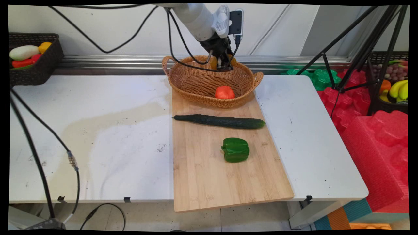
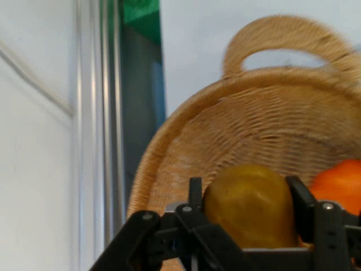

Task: Place the picked object on the cutting board

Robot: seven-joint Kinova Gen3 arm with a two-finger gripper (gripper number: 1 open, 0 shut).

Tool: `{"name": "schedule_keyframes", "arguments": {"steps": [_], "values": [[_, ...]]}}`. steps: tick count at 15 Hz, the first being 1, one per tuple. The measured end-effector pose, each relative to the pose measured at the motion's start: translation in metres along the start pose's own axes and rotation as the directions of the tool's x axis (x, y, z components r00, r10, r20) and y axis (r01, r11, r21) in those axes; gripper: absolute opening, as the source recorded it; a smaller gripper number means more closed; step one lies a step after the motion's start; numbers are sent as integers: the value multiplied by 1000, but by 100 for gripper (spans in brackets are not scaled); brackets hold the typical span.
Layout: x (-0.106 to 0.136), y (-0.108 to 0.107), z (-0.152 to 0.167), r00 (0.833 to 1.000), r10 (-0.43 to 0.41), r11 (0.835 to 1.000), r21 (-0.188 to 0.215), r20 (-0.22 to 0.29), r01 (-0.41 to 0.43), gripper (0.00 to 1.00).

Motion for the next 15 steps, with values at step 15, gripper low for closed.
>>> {"name": "schedule_keyframes", "arguments": {"steps": [15], "values": [[-3, 152, -129, 989, 123, 955, -261, -78, -140, 0]]}}
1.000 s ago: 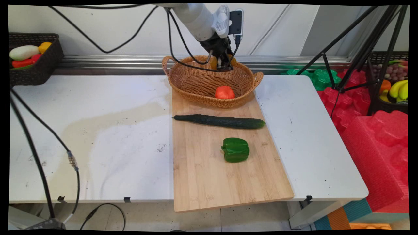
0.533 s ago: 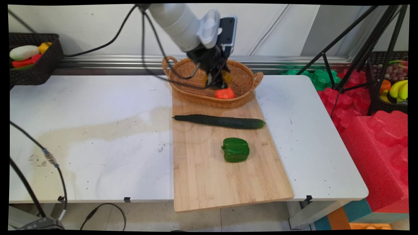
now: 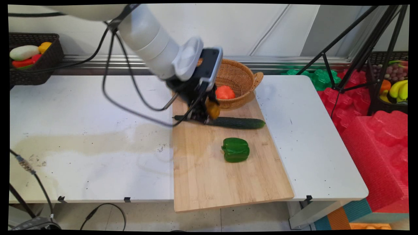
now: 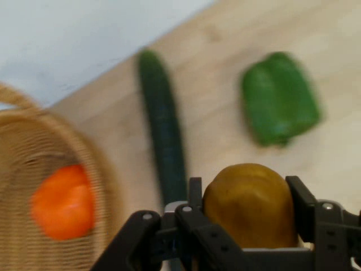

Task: Place the picked object on the cutting board

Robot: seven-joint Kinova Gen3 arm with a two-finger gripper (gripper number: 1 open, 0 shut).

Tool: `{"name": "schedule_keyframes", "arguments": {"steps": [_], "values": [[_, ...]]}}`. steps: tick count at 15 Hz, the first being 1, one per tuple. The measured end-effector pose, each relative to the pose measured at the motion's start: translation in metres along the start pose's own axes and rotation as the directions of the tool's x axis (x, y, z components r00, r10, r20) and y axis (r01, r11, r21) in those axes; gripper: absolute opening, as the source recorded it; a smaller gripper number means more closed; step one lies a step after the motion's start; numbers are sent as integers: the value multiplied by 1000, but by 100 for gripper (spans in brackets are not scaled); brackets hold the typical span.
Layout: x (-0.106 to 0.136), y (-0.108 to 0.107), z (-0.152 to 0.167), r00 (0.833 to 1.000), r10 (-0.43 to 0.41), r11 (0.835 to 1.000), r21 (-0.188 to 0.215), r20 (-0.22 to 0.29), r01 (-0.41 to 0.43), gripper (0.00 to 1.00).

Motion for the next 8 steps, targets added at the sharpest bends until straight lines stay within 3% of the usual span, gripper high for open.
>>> {"name": "schedule_keyframes", "arguments": {"steps": [5, 8], "values": [[1, 52, -3, 998, 63, 994, -89, -11, -64, 0], [1, 71, 3, 995, 95, 988, -119, -12, -96, 0]]}}
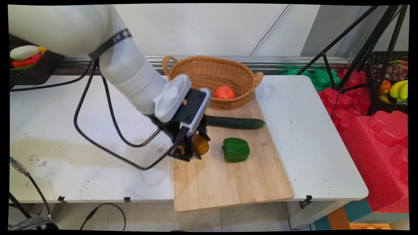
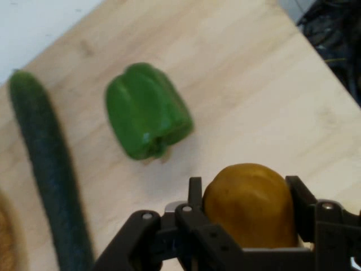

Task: Place the picked object on the cutting board

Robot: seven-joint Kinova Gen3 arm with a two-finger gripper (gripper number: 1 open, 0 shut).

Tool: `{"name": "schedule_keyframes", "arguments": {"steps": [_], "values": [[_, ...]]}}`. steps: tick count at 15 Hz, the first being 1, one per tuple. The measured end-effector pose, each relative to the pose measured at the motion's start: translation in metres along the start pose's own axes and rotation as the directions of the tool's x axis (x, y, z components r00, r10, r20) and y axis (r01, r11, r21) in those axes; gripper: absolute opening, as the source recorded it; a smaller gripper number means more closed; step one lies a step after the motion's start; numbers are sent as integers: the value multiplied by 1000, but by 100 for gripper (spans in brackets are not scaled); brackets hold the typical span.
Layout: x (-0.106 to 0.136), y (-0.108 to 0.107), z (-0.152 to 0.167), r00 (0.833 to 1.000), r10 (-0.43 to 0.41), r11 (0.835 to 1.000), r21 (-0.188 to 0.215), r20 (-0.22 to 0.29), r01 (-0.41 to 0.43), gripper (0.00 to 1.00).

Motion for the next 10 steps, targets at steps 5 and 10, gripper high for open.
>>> {"name": "schedule_keyframes", "arguments": {"steps": [5, 10], "values": [[-1, 18, 26, 998, 64, 997, -36, 9, -63, 0], [-1, 27, 52, 993, 116, 992, -58, 6, -116, 0]]}}
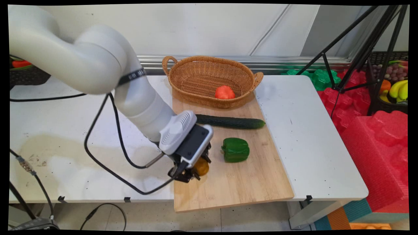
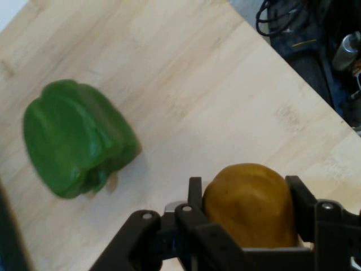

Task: Place the picked object on the cutting board

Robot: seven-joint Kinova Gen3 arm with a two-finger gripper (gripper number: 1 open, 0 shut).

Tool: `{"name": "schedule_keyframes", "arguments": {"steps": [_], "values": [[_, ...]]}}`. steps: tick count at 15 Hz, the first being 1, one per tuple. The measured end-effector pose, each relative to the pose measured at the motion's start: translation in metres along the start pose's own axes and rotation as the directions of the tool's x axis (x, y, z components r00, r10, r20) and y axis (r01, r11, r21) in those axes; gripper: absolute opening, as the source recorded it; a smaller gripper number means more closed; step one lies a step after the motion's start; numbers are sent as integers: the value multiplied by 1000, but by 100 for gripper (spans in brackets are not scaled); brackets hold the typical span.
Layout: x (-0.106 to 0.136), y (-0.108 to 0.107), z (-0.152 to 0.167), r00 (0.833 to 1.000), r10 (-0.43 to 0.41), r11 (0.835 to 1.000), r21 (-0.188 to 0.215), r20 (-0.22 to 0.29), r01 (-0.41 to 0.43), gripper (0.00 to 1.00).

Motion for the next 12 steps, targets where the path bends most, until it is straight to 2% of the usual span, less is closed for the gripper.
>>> {"name": "schedule_keyframes", "arguments": {"steps": [5, 12], "values": [[2, 4, 30, 999, 46, 999, -12, -8, -46, 0], [2, 7, 49, 997, 77, 997, -15, -15, -77, 0]]}}
